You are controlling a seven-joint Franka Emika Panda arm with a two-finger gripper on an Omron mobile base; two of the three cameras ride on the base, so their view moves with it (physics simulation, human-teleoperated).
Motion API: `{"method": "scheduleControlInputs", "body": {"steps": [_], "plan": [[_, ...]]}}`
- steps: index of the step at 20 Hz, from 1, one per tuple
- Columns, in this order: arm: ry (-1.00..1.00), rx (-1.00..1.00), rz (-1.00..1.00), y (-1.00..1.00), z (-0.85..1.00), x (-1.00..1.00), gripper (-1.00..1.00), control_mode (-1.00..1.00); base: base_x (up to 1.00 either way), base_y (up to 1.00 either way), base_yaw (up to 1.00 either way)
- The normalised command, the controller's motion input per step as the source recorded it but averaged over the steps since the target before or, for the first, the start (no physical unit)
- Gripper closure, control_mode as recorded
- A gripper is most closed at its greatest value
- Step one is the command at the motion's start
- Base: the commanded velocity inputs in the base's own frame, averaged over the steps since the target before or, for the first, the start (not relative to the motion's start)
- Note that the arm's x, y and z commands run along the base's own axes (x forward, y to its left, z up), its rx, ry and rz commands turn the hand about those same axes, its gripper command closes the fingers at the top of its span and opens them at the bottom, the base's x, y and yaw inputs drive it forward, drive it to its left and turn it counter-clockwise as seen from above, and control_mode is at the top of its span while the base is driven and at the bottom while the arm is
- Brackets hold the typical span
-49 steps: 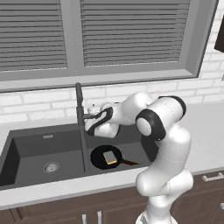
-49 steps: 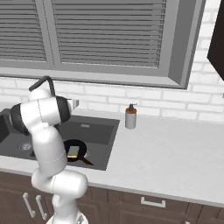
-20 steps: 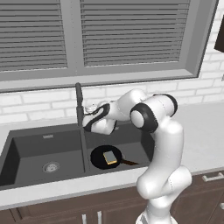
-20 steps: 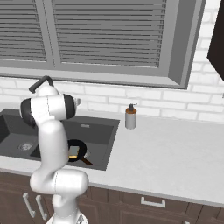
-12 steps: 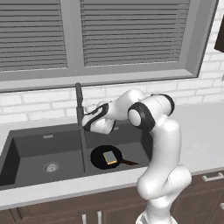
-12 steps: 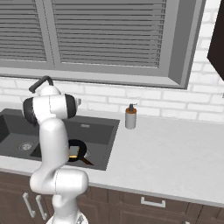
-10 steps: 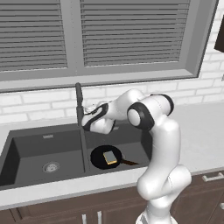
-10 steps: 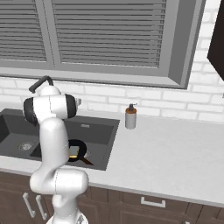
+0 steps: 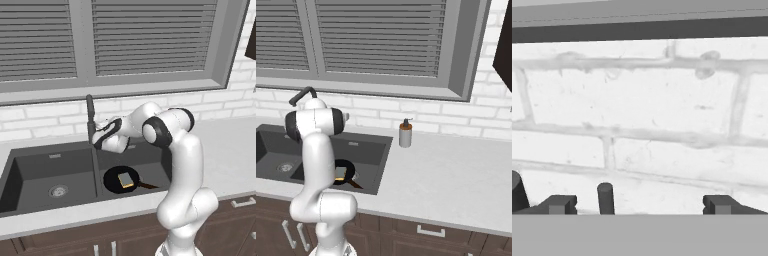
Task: Pick the pan and sponge and place them into the sink. Then turn on the water.
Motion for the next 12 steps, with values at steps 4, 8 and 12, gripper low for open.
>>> {"method": "scheduleControlInputs", "body": {"steps": [4, 8, 12], "plan": [[-0.02, 0.00, -0.02, 0.00, -0.06, 0.08, -1.00, -1.00, 0.00, 0.00, 0.00], [0.00, 0.00, -0.01, 0.00, 0.00, 0.00, -1.00, -1.00, 0.00, 0.00, 0.00], [0.00, 0.00, -0.02, 0.00, 0.00, 0.00, -1.00, -1.00, 0.00, 0.00, 0.00]]}}
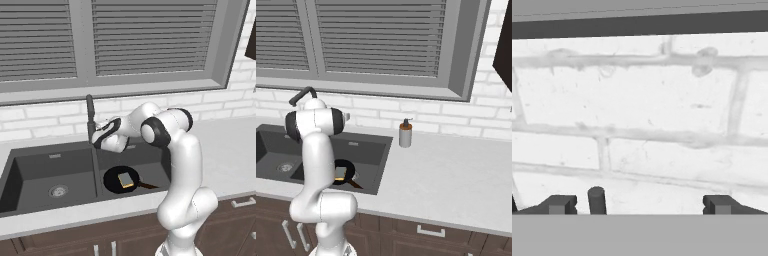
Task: Pick the pan and sponge and place them into the sink. Then turn on the water.
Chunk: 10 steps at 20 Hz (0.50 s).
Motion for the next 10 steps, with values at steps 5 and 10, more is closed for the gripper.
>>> {"method": "scheduleControlInputs", "body": {"steps": [5, 10], "plan": [[0.00, 0.00, -0.03, -0.09, 0.00, 0.00, -1.00, -1.00, 0.00, 0.00, 0.00], [0.00, 0.00, -0.03, -0.10, 0.00, 0.00, -1.00, -1.00, 0.00, 0.00, 0.00]]}}
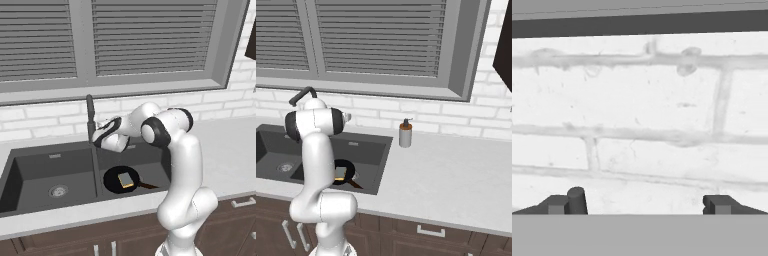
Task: Pick the pan and sponge and place them into the sink. Then turn on the water.
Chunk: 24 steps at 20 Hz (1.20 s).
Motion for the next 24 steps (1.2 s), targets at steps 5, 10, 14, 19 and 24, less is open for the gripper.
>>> {"method": "scheduleControlInputs", "body": {"steps": [5, 10, 14, 19, 24], "plan": [[0.00, 0.00, -0.01, -0.14, 0.00, 0.00, -1.00, -1.00, 0.00, 0.00, 0.00], [0.00, 0.00, 0.00, -0.44, 0.00, 0.00, -1.00, -1.00, 0.00, 0.00, 0.00], [0.00, 0.03, 0.00, -0.81, 0.00, 0.00, -1.00, -1.00, 0.00, 0.00, 0.00], [0.00, 0.07, 0.00, -0.98, -0.02, 0.00, -1.00, -1.00, 0.00, 0.00, 0.00], [0.00, 0.12, 0.00, -1.00, -0.05, 0.00, -1.00, -1.00, 0.00, 0.00, 0.00]]}}
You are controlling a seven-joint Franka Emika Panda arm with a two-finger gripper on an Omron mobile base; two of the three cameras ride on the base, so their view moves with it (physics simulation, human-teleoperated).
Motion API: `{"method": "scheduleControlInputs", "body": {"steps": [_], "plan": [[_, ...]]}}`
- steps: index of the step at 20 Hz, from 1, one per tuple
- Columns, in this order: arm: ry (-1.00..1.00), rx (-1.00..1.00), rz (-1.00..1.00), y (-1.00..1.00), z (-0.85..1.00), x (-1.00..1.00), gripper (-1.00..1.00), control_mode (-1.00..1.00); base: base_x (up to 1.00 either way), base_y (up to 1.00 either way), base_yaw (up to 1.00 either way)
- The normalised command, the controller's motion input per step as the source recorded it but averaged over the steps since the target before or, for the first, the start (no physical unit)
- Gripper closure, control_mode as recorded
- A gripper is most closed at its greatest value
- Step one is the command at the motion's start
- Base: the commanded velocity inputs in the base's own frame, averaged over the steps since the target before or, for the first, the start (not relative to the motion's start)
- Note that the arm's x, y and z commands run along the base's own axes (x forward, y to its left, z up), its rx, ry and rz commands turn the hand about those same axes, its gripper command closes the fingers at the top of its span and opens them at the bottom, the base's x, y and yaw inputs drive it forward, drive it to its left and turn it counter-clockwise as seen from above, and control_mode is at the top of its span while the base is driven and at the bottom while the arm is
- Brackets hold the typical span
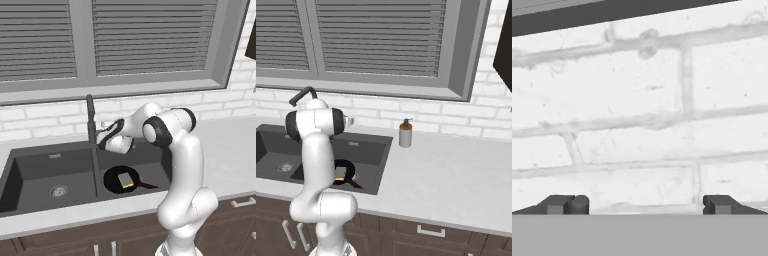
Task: Pick the pan and sponge and place them into the sink. Then turn on the water.
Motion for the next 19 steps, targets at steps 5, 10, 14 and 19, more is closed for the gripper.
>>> {"method": "scheduleControlInputs", "body": {"steps": [5, 10, 14, 19], "plan": [[-0.03, 0.13, 0.00, -1.00, -0.09, 0.05, -1.00, -1.00, 0.00, 0.00, 0.00], [-0.04, 0.13, 0.00, -1.00, -0.12, 0.14, -1.00, -1.00, 0.00, 0.00, 0.00], [-0.04, 0.09, 0.00, -0.91, -0.13, 0.04, -1.00, -1.00, 0.00, 0.00, 0.00], [-0.01, 0.01, 0.00, -0.42, -0.01, 0.00, -1.00, -1.00, 0.00, 0.00, 0.00]]}}
